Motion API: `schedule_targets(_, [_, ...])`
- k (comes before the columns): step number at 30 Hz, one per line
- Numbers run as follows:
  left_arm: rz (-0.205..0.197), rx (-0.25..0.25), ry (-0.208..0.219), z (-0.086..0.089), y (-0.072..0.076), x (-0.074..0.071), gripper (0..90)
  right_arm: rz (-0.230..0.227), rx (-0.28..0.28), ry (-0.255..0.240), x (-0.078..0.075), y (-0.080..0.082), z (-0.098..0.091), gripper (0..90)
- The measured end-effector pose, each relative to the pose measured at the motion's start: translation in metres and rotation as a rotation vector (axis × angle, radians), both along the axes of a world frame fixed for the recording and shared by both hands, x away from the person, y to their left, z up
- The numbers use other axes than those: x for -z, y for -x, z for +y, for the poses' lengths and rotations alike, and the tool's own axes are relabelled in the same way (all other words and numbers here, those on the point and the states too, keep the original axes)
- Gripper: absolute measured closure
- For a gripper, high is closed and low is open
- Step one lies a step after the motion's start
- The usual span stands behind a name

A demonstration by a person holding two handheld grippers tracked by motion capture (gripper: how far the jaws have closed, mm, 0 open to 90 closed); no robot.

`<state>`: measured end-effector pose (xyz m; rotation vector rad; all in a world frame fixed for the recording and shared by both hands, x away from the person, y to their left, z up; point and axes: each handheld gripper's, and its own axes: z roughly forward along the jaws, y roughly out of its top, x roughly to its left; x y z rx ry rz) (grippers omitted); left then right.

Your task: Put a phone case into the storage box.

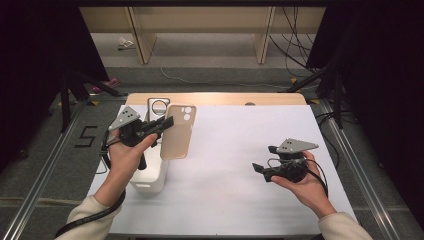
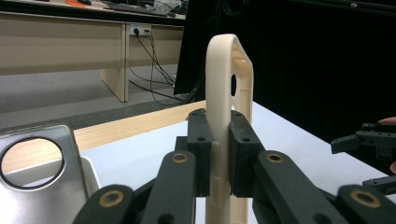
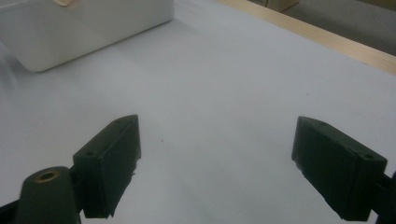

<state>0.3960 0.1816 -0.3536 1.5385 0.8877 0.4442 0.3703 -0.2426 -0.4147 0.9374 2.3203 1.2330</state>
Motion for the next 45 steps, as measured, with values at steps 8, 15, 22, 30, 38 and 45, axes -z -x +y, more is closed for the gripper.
schedule_targets(8, [-0.003,-0.009,0.007,0.008,-0.001,-0.004,81.1,-0.001,0.004,-0.003,0.000,0.000,-0.001,16.3])
schedule_targets(15, [-0.007,-0.017,0.017,0.016,-0.002,-0.008,81.1,0.000,0.005,-0.005,0.000,0.001,-0.002,16.3])
schedule_targets(22, [-0.012,-0.028,0.023,0.024,-0.004,-0.011,81.1,0.003,0.005,-0.004,0.000,0.001,-0.002,16.3])
schedule_targets(30, [-0.013,-0.038,0.037,0.035,-0.005,-0.015,81.1,0.003,0.007,-0.006,0.000,0.001,-0.002,16.3])
schedule_targets(38, [-0.007,-0.041,0.032,0.041,-0.008,-0.014,81.1,0.005,0.006,-0.007,0.001,0.001,-0.002,16.3])
schedule_targets(45, [0.002,-0.044,0.041,0.047,-0.010,-0.012,81.1,0.006,0.004,-0.006,0.001,0.001,-0.001,16.3])
